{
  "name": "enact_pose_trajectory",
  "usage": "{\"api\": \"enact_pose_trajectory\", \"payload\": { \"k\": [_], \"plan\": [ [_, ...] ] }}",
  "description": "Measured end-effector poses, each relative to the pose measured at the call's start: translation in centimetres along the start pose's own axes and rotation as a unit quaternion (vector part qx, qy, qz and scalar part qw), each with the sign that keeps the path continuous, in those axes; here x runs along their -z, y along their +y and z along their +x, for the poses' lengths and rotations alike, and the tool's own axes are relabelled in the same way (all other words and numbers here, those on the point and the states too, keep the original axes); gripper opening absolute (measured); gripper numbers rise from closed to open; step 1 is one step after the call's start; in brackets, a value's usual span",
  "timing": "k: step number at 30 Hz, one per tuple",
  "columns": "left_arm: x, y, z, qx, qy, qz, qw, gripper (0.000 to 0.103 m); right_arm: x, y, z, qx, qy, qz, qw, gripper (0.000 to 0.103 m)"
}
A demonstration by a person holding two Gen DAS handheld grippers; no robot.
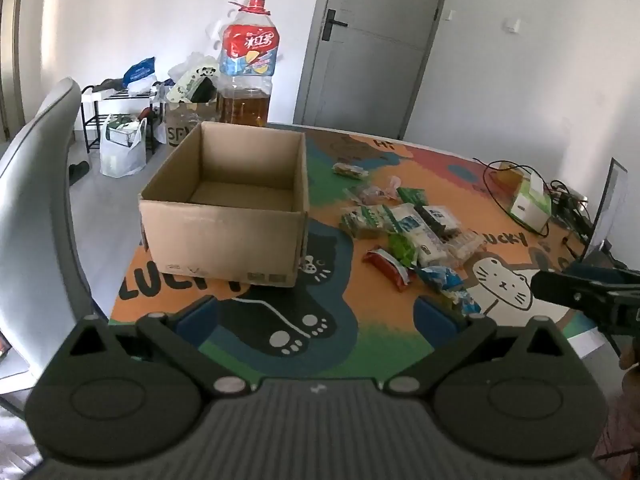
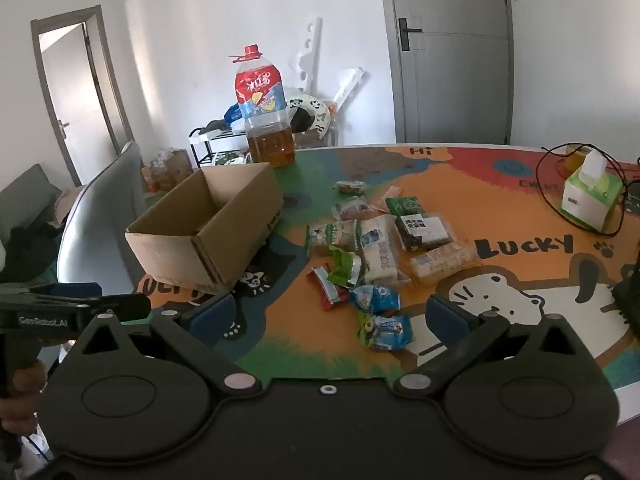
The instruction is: Organize snacks
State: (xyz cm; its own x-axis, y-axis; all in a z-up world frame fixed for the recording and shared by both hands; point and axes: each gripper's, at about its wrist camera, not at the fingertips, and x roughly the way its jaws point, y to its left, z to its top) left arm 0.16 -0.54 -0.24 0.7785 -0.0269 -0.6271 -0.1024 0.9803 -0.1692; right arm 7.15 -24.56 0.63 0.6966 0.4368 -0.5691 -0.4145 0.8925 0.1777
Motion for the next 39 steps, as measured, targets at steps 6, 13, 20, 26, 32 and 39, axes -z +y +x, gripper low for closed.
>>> {"api": "enact_pose_trajectory", "payload": {
  "k": [6, 13, 20, 26, 32, 39],
  "plan": [
    [0.04, 0.14, 0.05, 0.001, 0.0, -0.003, 1.0, 0.103, 0.06, -0.03, 0.05, 0.0, 0.002, 0.004, 1.0, 0.103],
    [0.02, 0.28, -0.03, 0.0, 0.0, -0.007, 1.0, 0.103, -0.07, -0.26, 0.06, 0.0, 0.001, 0.004, 1.0, 0.103],
    [-0.06, 0.4, -0.1, 0.001, -0.002, -0.008, 1.0, 0.103, -0.07, -0.09, -0.15, 0.001, -0.001, -0.002, 1.0, 0.103],
    [-0.04, 0.43, -0.11, 0.001, -0.002, -0.008, 1.0, 0.103, -0.04, -0.12, -0.07, 0.002, -0.001, 0.0, 1.0, 0.103],
    [0.0, 0.47, -0.07, 0.0, -0.001, -0.01, 0.9999, 0.103, 0.0, -0.2, 0.01, 0.003, 0.0, 0.002, 1.0, 0.103],
    [0.03, 0.46, -0.06, 0.0, -0.001, -0.011, 0.9999, 0.103, -0.01, -0.19, 0.0, 0.004, 0.0, 0.002, 1.0, 0.103]
  ]
}}
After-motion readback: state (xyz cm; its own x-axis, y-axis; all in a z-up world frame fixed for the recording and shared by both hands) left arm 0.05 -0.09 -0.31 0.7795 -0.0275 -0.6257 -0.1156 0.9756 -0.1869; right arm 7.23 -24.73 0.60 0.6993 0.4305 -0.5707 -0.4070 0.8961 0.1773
